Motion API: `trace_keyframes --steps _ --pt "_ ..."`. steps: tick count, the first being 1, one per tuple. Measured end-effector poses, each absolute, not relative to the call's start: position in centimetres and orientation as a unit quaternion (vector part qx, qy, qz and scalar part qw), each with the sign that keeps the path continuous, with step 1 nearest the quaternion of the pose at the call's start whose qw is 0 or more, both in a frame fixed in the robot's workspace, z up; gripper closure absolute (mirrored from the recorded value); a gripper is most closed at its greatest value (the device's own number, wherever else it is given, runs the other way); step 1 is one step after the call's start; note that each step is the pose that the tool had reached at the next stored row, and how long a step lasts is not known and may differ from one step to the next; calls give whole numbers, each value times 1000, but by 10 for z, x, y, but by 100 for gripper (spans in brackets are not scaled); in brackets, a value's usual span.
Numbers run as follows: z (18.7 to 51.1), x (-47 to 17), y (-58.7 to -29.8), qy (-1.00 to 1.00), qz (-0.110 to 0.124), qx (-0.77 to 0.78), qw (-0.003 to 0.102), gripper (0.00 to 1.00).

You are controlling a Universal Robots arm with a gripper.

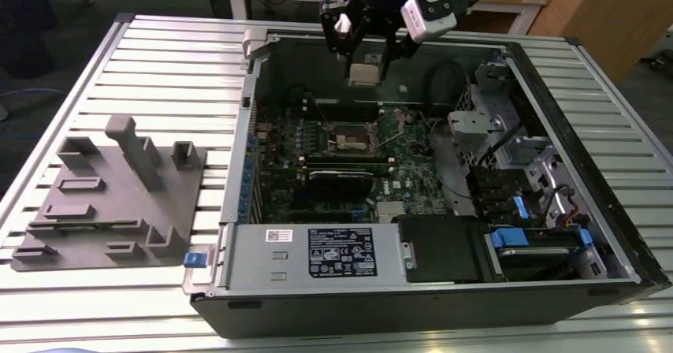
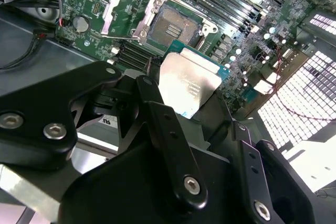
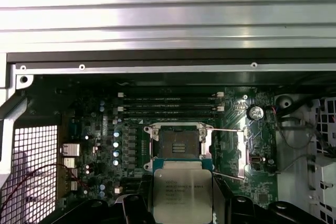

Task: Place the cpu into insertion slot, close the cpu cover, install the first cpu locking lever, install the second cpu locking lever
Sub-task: 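Place the cpu into insertion slot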

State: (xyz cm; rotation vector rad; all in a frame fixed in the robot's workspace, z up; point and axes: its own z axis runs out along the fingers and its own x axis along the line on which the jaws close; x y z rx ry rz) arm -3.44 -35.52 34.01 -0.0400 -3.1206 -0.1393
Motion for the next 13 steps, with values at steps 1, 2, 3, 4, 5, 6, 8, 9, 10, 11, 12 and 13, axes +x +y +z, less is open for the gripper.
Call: trace_keyframes --steps 1,2,3,4,5,6,8,9,10,11,12,13 --pt "339 -34 -355 -999 -45 -13 9 46" --pt "338 -34 -355 -999 -45 -13 9 46" --pt "338 -34 -355 -999 -45 -13 9 46" --pt "337 -34 -355 -999 -45 -13 8 46" --pt "336 -34 -355 -999 -45 -13 8 46" --pt "335 -34 -355 -999 -45 -13 8 46" --pt "333 -34 -355 -999 -45 -13 8 46" --pt "332 -34 -355 -999 -45 -13 8 46" --pt "332 -34 -355 -999 -45 -13 8 46" --pt "331 -34 -355 -999 -45 -13 8 46" --pt "331 -34 -355 -999 -45 -13 8 46" --pt "331 -34 -355 -999 -45 -13 8 46"
